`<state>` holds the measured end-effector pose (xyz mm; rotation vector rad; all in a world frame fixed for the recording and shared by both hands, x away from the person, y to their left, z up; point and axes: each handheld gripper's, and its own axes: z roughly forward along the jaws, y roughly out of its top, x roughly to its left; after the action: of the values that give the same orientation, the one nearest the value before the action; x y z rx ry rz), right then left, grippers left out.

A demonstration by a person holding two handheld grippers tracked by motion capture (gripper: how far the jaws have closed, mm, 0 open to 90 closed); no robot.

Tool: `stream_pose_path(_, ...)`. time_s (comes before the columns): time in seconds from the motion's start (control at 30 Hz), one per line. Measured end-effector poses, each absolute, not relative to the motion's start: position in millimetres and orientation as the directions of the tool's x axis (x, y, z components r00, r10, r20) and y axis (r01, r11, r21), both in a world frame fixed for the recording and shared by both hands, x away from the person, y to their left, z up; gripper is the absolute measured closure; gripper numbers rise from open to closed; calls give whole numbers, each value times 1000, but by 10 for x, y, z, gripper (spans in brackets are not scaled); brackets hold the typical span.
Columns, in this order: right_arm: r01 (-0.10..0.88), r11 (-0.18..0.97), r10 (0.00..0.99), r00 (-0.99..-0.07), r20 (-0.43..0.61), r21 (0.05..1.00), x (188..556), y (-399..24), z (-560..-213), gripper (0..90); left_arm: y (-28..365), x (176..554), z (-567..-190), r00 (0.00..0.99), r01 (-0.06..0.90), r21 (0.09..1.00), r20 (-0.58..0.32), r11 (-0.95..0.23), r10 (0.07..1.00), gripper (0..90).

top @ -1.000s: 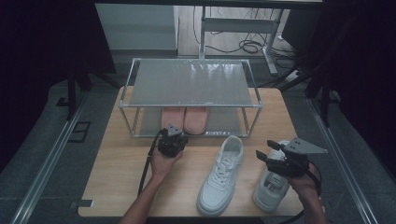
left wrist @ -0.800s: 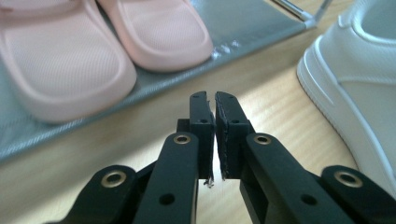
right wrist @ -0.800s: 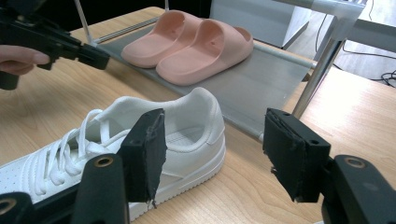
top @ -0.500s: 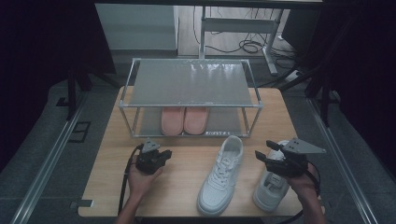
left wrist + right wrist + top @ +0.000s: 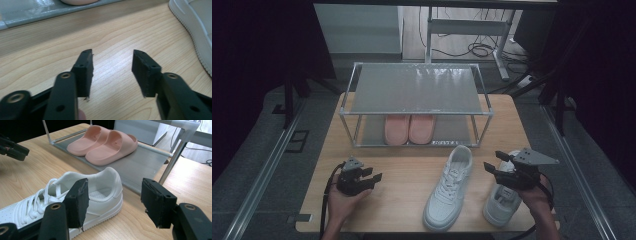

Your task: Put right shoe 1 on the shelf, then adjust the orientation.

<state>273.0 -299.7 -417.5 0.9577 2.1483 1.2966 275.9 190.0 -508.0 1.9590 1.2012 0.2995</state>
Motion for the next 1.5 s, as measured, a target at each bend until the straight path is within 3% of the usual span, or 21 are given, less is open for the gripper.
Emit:
stream_pose_path(0.23,327,328,746,-665,-31,886,2720,-2964,-4170,398,1972,2756,-5082,512,636,733,-168,-241,842,405)
stream_pose_path(1.0,329,413,685,-726,-52,849,2692,-2659,-4255,408,1897,2748,-5069,545,615,735,-134,-286,827,281)
stream_pose_path(1.5,301,566,524,-850,-53,767,2245,-2304,-4460,733,1903,2732,-5051,550,633,723,-166,-278,819,276)
